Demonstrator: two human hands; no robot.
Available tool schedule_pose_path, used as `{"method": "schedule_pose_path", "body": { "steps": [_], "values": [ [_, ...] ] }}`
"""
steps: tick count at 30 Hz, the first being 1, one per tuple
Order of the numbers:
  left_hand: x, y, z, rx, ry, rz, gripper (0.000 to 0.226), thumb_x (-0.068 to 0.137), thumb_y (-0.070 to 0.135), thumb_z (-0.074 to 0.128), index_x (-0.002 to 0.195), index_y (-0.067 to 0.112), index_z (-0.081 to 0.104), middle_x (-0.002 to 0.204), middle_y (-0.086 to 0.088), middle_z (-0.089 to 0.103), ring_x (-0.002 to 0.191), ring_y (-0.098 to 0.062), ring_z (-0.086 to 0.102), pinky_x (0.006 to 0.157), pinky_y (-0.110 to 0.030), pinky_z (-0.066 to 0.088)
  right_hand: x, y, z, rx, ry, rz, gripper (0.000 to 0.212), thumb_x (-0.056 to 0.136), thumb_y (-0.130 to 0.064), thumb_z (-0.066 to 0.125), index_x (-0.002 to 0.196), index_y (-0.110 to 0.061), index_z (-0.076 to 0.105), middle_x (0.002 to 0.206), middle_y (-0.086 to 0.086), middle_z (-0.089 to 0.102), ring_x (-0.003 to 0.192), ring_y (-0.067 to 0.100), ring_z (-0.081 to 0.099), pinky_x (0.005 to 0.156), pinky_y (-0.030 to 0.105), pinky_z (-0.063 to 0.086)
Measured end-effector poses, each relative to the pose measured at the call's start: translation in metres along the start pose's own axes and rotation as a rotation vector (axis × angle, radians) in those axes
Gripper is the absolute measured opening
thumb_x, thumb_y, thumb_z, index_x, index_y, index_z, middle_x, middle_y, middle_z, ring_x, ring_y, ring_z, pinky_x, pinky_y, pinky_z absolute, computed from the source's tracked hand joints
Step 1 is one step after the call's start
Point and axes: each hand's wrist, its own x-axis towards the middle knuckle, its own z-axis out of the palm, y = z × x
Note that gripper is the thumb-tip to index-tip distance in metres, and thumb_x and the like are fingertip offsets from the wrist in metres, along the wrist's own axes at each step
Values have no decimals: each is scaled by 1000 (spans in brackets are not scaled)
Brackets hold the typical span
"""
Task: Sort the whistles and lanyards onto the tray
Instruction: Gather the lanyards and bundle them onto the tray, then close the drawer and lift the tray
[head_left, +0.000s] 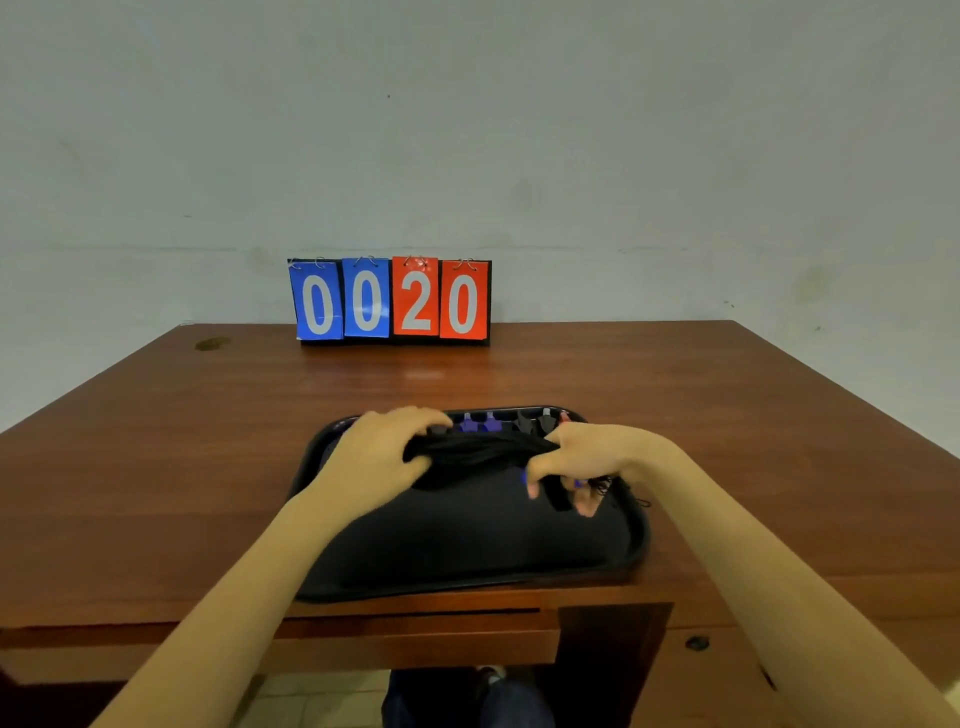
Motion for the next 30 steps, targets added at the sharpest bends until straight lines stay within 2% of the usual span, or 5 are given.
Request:
{"method": "schedule_pose_path", "body": {
  "steps": [6, 15, 19, 24, 30],
  "values": [
    [-16, -20, 11, -124, -98, -54, 20, 80, 11, 65, 94, 25, 66, 91, 18, 61, 91, -6, 58, 88, -33, 48, 24, 9, 17, -340, 64, 108, 38, 90, -27, 53, 126, -15, 48, 78, 2, 57, 52, 14, 58, 58, 29, 51],
    [-28, -42, 20, -36, -145, -137, 22, 82, 18, 62, 90, 38, 59, 96, 18, 61, 94, -6, 55, 88, -35, 48, 22, 18, 35, -573, 313, 109, 48, 84, -54, 52, 122, -25, 43, 89, -2, 65, 64, 17, 65, 67, 29, 49],
    [-33, -40, 14, -91, -160, -140, 30, 80, 22, 66, 87, 48, 53, 97, 23, 58, 95, -2, 55, 88, -33, 48, 5, 42, 27, -458, 363, 64, 69, 83, -42, 63, 141, -33, 25, 123, 6, 54, 101, 24, 57, 80, 34, 48],
    [-48, -32, 4, -161, -158, -195, 43, 80, 28, 68, 115, 41, 47, 107, 23, 50, 108, -6, 49, 96, -29, 42, -37, 77, 36, -160, 472, -109, 75, 84, -31, 66, 143, -36, 20, 131, -2, 40, 125, 19, 37, 103, 34, 37],
    [-73, 19, 29, -1, 206, -44, 46, 78, 47, 46, 119, 28, 55, 121, 12, 55, 121, -10, 42, 106, -32, 26, -70, 137, 81, 1, 938, -114, 54, 88, -34, 55, 137, -37, 31, 142, -5, 36, 133, 16, 27, 107, 34, 22]
  ]
}}
